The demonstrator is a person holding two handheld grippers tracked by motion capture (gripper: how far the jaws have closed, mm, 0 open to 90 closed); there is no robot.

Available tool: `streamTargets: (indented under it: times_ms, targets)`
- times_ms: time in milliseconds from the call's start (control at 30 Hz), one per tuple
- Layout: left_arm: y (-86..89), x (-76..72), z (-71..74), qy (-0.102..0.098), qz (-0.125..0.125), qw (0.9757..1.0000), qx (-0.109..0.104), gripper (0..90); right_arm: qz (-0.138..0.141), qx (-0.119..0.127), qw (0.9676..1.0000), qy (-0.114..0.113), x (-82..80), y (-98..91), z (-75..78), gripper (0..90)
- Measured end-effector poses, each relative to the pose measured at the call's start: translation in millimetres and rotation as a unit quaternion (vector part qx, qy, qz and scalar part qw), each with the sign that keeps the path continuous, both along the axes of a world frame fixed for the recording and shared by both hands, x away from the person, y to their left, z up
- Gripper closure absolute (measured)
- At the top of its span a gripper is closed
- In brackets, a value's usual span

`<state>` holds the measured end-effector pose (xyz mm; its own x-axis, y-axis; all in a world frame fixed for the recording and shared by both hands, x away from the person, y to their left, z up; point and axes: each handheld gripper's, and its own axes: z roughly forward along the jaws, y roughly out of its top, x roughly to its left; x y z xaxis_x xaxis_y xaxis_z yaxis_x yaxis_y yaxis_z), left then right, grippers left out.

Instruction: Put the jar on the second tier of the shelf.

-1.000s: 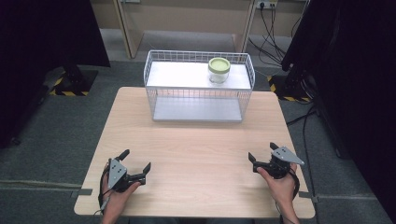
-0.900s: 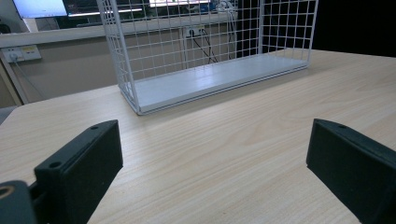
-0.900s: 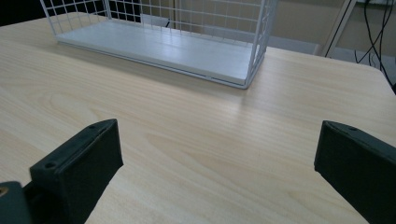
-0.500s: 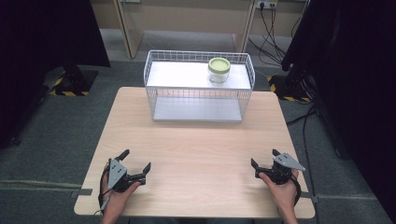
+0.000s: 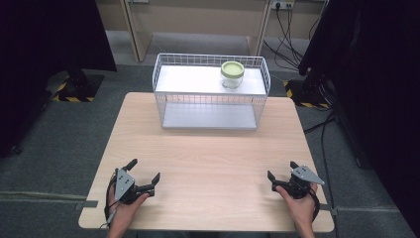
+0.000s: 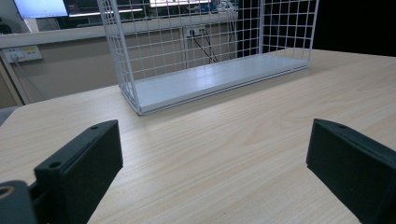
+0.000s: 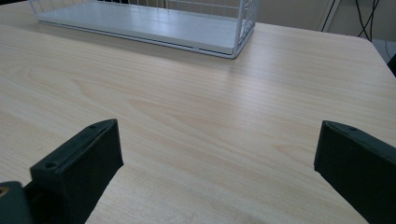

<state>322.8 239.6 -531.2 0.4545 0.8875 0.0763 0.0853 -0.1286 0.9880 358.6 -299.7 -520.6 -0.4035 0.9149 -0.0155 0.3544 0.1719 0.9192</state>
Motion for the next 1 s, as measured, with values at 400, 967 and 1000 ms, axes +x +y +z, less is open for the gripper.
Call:
streamTargets:
  times_ms: [400,967,1000]
  targets:
    - [0.2,0.1,0.0,0.0,-0.003,1.0,0.001,3.1,0.0,-0.001,1.0,0.002,0.3,0.4,0.0,1.3]
    - [-0.1,0.0,0.0,0.0,-0.001,1.0,0.001,3.1,0.003,-0.003,1.0,-0.002,-0.8,0.4,0.0,1.4]
    - [0.0,0.0,0.0,0.0,-0.001,1.0,0.0,3.1,0.001,-0.002,1.0,-0.002,-0.6,0.3,0.0,1.4]
